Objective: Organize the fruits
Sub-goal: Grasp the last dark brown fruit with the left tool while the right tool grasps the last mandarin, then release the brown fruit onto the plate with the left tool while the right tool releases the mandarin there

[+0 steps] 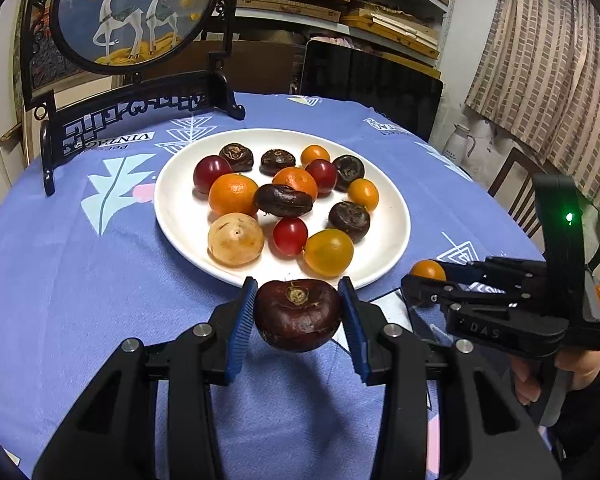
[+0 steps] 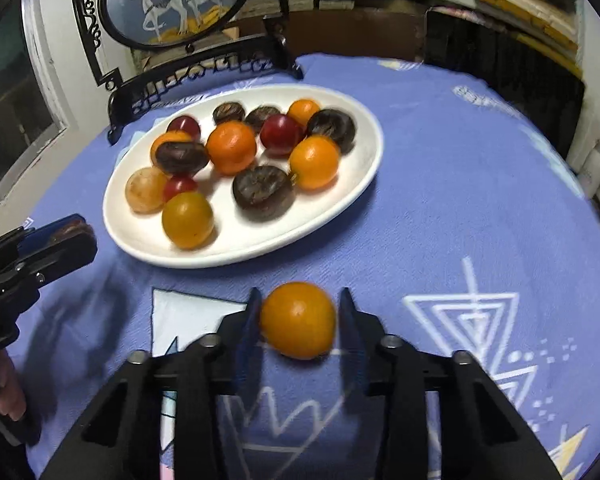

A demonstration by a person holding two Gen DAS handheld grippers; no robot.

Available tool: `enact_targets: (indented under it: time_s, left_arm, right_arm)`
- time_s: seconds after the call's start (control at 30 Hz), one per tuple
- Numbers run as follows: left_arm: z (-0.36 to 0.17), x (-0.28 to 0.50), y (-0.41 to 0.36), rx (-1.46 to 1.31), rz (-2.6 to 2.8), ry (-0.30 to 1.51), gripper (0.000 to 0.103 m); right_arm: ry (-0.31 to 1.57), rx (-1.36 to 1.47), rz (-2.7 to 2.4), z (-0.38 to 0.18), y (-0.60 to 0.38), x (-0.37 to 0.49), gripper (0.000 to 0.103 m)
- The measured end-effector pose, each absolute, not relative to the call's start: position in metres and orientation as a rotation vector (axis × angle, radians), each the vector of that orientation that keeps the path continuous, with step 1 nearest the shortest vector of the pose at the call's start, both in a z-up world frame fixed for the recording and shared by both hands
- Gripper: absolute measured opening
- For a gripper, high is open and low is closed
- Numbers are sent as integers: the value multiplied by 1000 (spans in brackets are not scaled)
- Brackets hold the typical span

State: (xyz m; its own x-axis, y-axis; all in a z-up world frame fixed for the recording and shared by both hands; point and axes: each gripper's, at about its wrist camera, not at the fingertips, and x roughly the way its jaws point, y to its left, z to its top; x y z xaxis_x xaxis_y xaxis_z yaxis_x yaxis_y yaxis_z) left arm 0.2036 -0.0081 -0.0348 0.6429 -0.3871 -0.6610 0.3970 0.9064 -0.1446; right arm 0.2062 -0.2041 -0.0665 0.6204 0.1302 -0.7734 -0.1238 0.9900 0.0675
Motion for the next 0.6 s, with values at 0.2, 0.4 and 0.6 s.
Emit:
enact_targets:
  time_s: [0.2, 0.4, 0.6]
  left_arm:
    - [-35, 205, -7, 6, -444, 753, 41]
    - [-36, 204, -6, -5, -448, 757, 41]
    - [-35, 201, -7, -4, -446, 753, 41]
  right_arm:
    - [877, 100, 188, -63, -215, 195, 36]
    - [856, 171, 242, -56, -228, 180, 36]
    - [847, 224, 265, -51, -245, 170, 36]
